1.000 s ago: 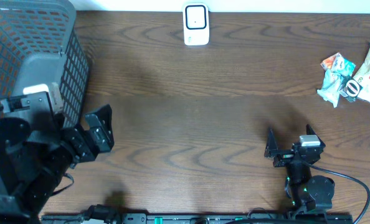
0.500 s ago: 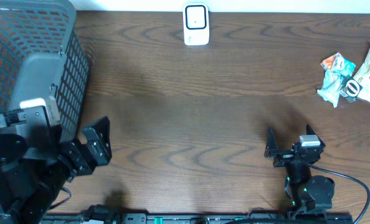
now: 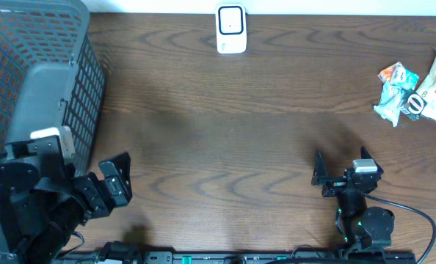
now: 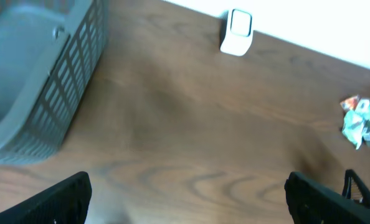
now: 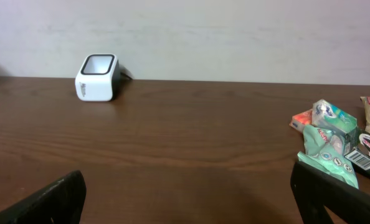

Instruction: Scan the item barcode

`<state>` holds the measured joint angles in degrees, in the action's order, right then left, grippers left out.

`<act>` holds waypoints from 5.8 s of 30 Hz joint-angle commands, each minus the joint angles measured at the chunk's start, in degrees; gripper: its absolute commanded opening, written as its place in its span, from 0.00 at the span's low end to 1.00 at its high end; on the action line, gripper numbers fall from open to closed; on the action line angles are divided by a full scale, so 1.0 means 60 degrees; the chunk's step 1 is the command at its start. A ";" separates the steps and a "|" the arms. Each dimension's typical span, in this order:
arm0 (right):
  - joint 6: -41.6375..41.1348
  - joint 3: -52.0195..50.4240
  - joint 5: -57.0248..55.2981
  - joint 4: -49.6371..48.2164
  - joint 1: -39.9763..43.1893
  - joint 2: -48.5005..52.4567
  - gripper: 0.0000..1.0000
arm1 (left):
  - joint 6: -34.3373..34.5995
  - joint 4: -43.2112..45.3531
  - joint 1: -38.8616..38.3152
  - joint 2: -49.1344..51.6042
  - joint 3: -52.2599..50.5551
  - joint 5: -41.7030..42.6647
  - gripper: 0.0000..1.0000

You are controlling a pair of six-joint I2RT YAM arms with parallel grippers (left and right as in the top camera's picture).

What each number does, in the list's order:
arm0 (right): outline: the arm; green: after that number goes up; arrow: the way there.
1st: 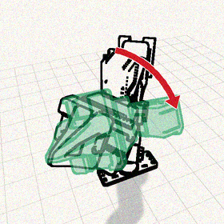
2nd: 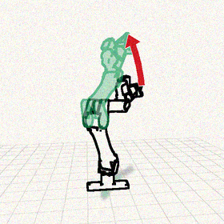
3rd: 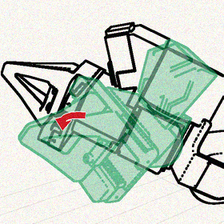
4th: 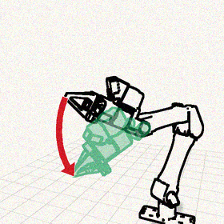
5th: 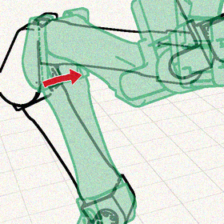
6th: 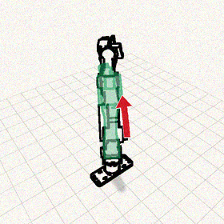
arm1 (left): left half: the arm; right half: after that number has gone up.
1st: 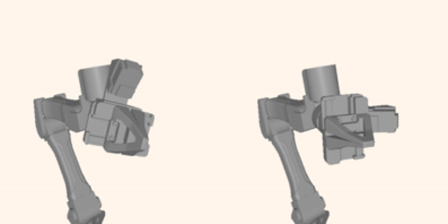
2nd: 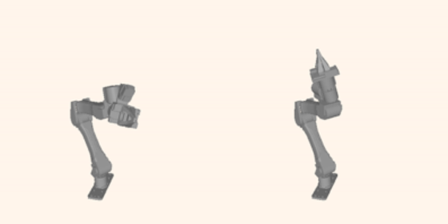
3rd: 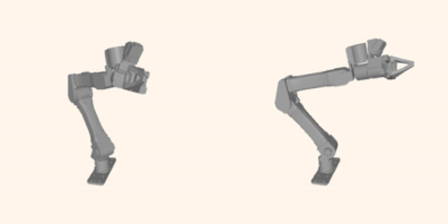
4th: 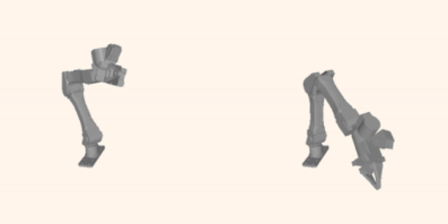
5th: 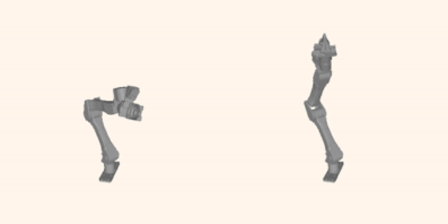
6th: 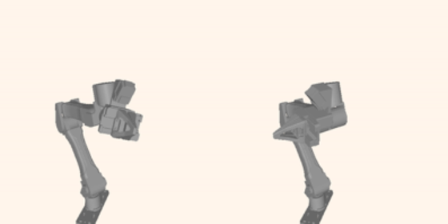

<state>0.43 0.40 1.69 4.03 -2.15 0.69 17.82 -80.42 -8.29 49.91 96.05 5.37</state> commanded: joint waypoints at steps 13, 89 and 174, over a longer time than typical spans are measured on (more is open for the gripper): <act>-0.0131 -0.0007 0.0025 0.0044 0.0040 -0.0066 0.99 | -0.0393 0.5129 0.0033 -0.2681 -0.4860 -0.0113 0.98; -0.0131 -0.0007 0.0025 0.0044 0.0040 -0.0066 0.99 | -0.0339 1.5708 0.0710 -0.8306 -1.5985 -0.1683 0.98; -0.0131 -0.0007 0.0025 0.0044 0.0040 -0.0066 0.99 | -0.2790 1.2692 0.1049 -0.8306 -1.5970 -0.1002 0.98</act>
<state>0.43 0.40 1.69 4.03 -2.15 0.69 1.58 -1.96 -2.28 0.73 1.37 -0.30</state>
